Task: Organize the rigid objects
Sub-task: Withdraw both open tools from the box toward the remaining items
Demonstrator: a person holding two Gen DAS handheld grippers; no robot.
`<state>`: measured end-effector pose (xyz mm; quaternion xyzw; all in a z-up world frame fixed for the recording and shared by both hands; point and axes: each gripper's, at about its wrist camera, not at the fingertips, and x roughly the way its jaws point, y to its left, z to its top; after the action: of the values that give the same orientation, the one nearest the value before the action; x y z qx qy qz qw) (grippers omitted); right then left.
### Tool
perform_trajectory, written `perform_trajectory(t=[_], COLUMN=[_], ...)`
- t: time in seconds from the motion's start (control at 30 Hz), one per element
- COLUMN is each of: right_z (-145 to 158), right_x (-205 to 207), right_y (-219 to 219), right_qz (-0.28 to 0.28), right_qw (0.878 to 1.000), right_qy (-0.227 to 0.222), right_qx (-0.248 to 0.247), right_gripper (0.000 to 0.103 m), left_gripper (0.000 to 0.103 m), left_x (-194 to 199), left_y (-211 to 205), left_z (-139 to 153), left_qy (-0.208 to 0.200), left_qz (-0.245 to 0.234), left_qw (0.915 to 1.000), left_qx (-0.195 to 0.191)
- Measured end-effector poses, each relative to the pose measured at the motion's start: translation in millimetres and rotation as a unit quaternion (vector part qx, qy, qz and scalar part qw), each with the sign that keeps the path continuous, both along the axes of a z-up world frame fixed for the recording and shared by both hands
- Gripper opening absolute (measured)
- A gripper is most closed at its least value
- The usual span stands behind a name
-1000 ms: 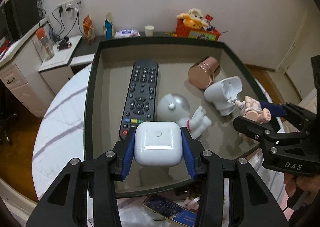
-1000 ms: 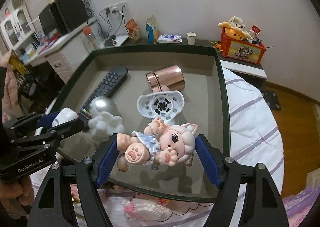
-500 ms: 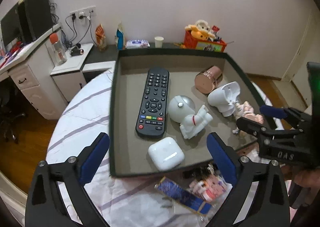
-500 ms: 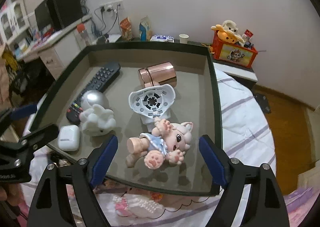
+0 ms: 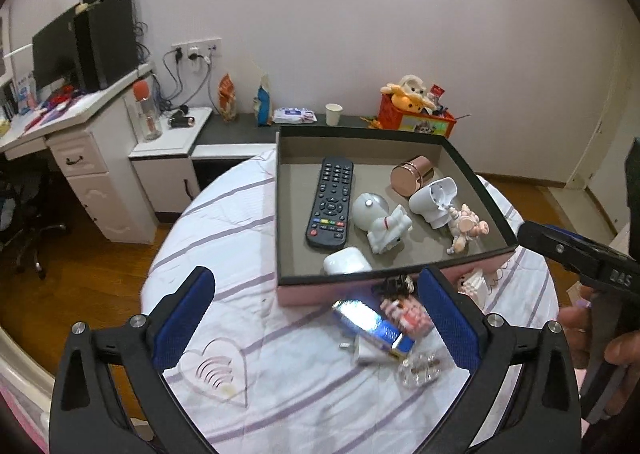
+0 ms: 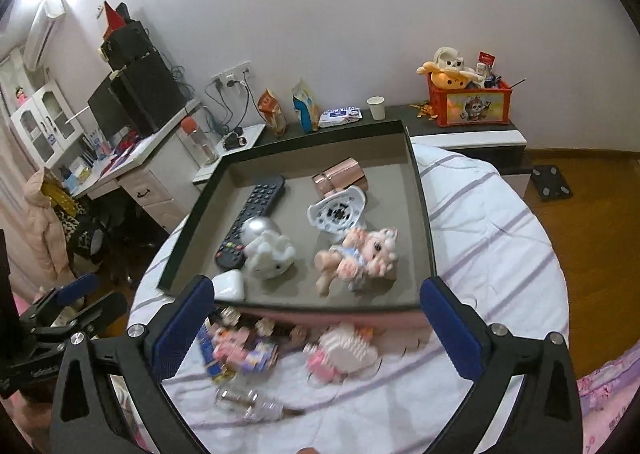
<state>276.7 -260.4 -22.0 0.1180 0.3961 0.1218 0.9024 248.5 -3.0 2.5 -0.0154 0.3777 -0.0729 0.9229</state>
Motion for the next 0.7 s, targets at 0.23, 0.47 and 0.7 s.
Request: perform_trajectory(t=[0.23,0.47,0.7], right_z=[15.8,28.7,19.1], right_x=[-42.9,-86.3,-110.9], right_y=[6.2,10.8,11.2], right_qz=[-0.017,-0.023,-0.017], right_qw=[0.999,0.996,0.995], right_qy=[-0.021,-0.041,-0.030], right_qx=[-0.027,-0.078,-0.097], right_gripper=[0.103,0.103,0.103], left_gripper=[0.103,0.103,0.103], left_x=[-34.9,-71.8,-98.5], left_y=[2.0,3.0,10.9], left_z=[11.5,19.3,4.6], left_qy=[-0.013,-0.021,0.000], left_qz=[0.021,0.031,0.040], left_qw=[0.9996,0.9992,0.9992], left_qx=[0.013,0.013,0.006])
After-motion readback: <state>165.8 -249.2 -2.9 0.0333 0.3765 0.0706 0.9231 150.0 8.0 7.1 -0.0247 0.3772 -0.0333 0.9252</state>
